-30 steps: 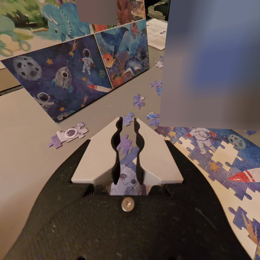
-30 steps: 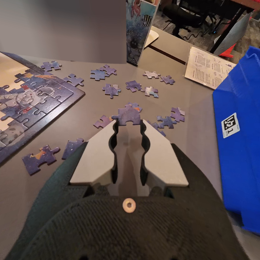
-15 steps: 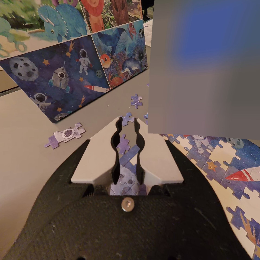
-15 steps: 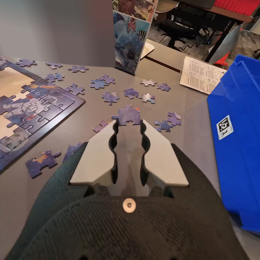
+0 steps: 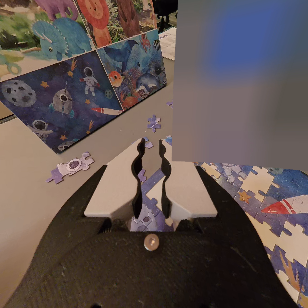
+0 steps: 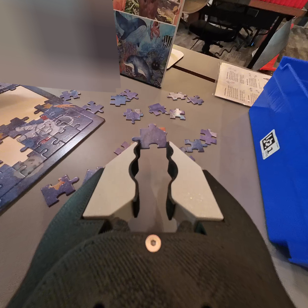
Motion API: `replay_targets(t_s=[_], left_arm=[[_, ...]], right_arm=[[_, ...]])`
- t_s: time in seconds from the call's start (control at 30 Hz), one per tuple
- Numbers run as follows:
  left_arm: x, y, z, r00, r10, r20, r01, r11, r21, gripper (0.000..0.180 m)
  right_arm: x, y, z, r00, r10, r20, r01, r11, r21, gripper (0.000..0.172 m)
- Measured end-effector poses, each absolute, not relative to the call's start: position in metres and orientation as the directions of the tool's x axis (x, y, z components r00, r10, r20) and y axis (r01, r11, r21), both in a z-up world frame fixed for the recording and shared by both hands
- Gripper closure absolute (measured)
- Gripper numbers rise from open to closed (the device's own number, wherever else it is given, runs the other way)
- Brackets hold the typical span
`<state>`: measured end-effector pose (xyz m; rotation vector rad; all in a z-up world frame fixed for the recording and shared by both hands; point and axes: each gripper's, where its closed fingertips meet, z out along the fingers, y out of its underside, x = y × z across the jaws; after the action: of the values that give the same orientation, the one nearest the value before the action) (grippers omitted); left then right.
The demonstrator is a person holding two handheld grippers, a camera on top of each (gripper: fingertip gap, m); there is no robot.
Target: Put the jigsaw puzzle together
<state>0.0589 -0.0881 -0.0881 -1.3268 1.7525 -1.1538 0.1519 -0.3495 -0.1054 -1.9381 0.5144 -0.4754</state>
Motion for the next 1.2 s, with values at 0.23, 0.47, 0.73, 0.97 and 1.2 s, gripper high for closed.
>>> replay_targets(t_s=[0.23,0.47,0.73,0.97,1.2], left_arm=[[0.058,-0.093,-0.081,-0.291,-0.957,0.016,-0.359,0.094,-0.929,0.166],[0.056,-0.106,-0.079,-0.329,-0.944,-0.035,-0.33,0.15,-0.932,0.167],[0.056,-0.11,-0.077,-0.336,-0.939,-0.071,-0.311,0.181,-0.933,0.168],[0.056,-0.113,-0.08,-0.347,-0.936,-0.055,-0.32,0.174,-0.931,0.167],[0.057,-0.115,-0.083,-0.35,-0.935,-0.062,-0.328,0.184,-0.927,0.166]], right_arm=[[0.152,-0.355,-0.108,0.822,-0.563,0.078,-0.169,-0.374,-0.912,0.142],[0.164,-0.391,-0.121,0.74,-0.651,0.169,-0.211,-0.464,-0.86,0.142],[0.164,-0.405,-0.128,0.761,-0.627,0.169,-0.217,-0.491,-0.844,0.142],[0.154,-0.396,-0.135,0.81,-0.555,0.191,-0.182,-0.547,-0.817,0.142],[0.145,-0.386,-0.151,0.826,-0.478,0.299,-0.121,-0.668,-0.734,0.15]])
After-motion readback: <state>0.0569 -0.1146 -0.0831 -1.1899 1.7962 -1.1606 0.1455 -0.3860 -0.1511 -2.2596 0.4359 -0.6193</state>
